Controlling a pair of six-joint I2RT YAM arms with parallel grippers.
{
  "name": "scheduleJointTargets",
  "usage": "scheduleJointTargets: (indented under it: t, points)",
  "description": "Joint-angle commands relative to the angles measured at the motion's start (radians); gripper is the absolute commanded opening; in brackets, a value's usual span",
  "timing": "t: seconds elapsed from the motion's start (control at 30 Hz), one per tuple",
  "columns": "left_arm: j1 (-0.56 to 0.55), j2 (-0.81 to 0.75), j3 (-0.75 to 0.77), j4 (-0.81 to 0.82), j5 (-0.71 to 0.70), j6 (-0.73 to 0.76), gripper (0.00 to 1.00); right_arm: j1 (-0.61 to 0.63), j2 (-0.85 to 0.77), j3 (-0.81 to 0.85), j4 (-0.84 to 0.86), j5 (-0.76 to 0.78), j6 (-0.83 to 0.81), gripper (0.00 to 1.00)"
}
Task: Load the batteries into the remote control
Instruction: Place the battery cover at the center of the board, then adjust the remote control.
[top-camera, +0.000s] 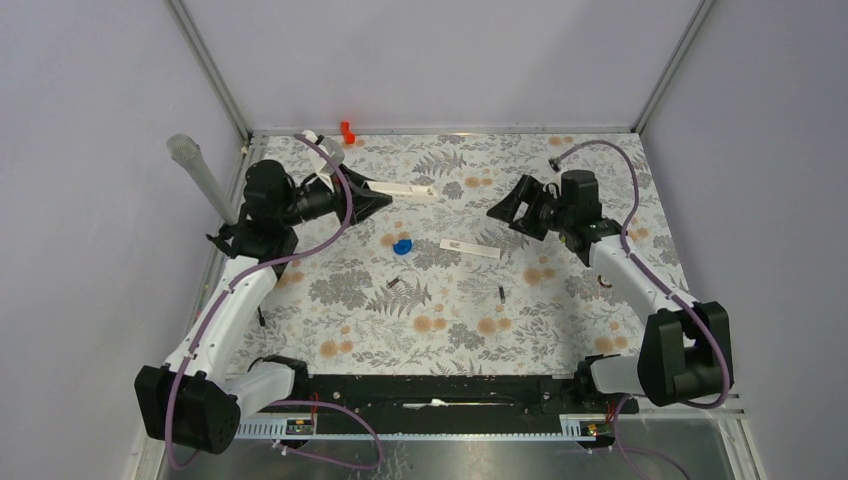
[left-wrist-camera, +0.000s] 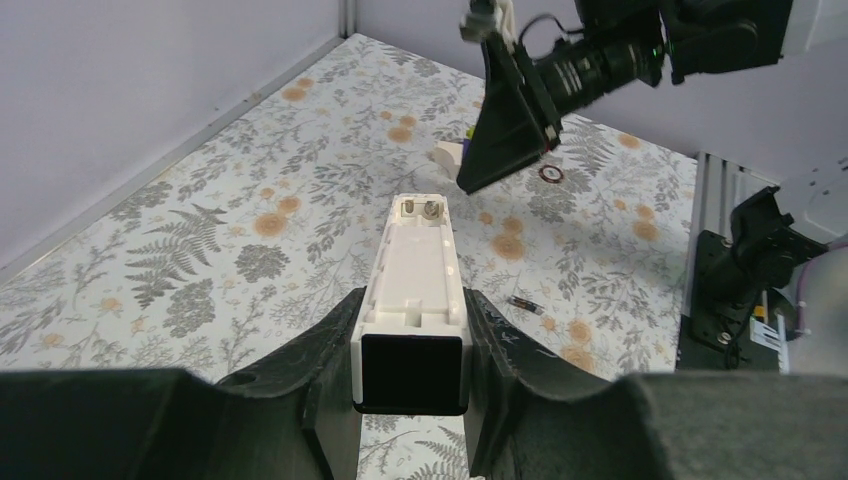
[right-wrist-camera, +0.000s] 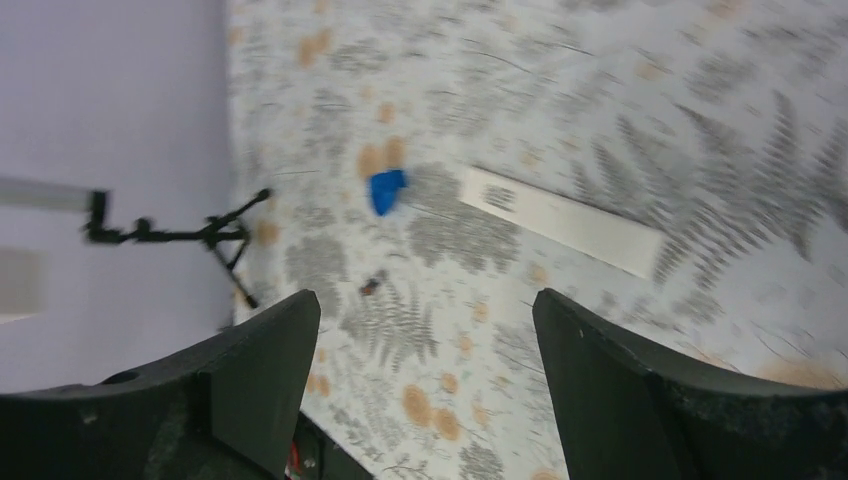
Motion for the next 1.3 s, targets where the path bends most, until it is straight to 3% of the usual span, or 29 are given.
scheduleJointTargets:
  t: [0.0, 0.17, 0.33, 0.5, 0.6, 0.77, 1.1, 1.27]
  points:
    - [-0.044, -0.01, 0.081, -0.013, 0.057, 0.019, 0.0, -0.001, -0.045, 0.087, 0.2, -0.403, -0.007, 0.86]
    - [-0.107, 0.013, 0.154, -0.095, 0.126, 0.064, 0.0, 0.016, -0.071, 0.1, 0.486, -0.606, 0.152, 0.92]
    - [-0.155, -0.002, 0.172, -0.158, 0.18, 0.108, 0.0, 0.058, -0.026, 0.165, 0.57, -0.69, 0.245, 0.94]
    - [-0.178, -0.012, 0.205, -0.175, 0.177, 0.131, 0.0, 0.182, 0.009, 0.207, 0.689, -0.806, 0.331, 0.95]
    - [-0.188, -0.009, 0.237, -0.173, 0.244, 0.109, 0.0, 0.239, 0.04, 0.233, 0.712, -0.876, 0.346, 0.95]
    - [-0.201, -0.035, 0.268, -0.171, 0.316, 0.091, 0.0, 0.272, 0.068, 0.239, 0.894, -0.968, 0.481, 0.93]
    - [-0.201, -0.042, 0.284, -0.2, 0.381, 0.137, 0.0, 0.3, 0.104, 0.246, 1.255, -1.053, 0.758, 0.76]
    - [-0.2, -0.043, 0.289, -0.227, 0.364, 0.168, 0.0, 0.312, 0.088, 0.257, 1.23, -1.066, 0.747, 0.53]
